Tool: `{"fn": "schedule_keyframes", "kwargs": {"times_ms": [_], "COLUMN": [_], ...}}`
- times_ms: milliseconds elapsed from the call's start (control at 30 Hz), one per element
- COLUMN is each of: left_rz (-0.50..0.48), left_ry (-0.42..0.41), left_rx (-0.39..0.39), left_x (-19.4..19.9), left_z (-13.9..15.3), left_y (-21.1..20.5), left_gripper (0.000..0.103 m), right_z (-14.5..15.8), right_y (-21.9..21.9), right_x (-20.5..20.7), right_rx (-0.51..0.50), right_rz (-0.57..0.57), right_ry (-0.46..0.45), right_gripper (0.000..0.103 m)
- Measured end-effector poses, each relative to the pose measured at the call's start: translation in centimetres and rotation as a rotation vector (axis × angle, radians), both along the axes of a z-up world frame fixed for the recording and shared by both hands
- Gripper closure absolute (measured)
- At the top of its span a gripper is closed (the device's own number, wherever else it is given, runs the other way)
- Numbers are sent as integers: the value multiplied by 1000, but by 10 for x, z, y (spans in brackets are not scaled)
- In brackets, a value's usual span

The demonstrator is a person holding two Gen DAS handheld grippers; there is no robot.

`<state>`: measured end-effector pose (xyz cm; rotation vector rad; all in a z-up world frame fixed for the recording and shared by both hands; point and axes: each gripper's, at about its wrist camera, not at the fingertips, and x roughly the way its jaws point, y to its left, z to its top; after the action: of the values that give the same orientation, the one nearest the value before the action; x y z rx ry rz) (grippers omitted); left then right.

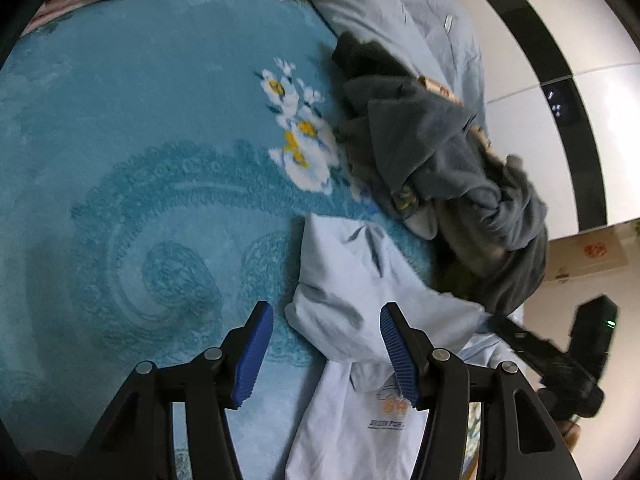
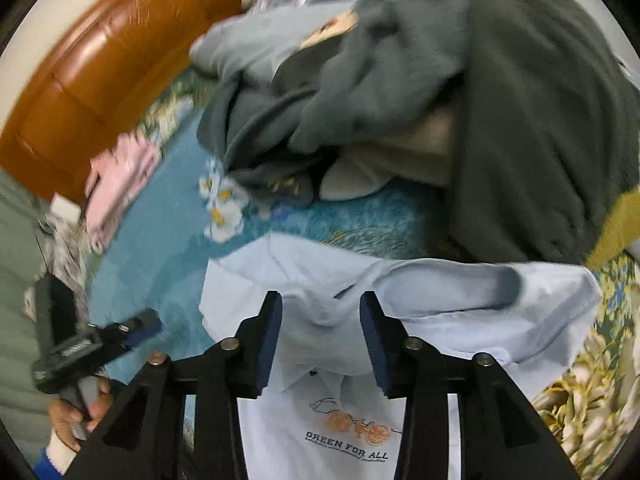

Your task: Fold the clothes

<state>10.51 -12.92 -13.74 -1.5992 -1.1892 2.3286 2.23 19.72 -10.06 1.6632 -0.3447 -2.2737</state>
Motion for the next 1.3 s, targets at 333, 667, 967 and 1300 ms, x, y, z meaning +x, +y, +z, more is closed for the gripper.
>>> {"fn": "schedule_keyframes", "kwargs": {"times_ms": [333,667,967,1300], "left_rz": [-109,-83,-90,-138], "left_ry": [-63,-65,-50,-52], "left_rx": [-54,-41,-29,-55], "left_x": [-19,-18,-17,-16], "left_z": [-21,-22,-20,-21], "left_y": [33,29,28,37], "left_gripper": [43,43,43,43], "right_z": [-62,-58,61,-26], "right_y": [72,57,65,147], "right_x": [24,15,58,86], "right_rx": [-450,-581,-418,-187], "right_rz": [-366,-433,-254,-559], "right_ry": [-168,-129,264,72], "right_gripper": [58,97,101,101]}}
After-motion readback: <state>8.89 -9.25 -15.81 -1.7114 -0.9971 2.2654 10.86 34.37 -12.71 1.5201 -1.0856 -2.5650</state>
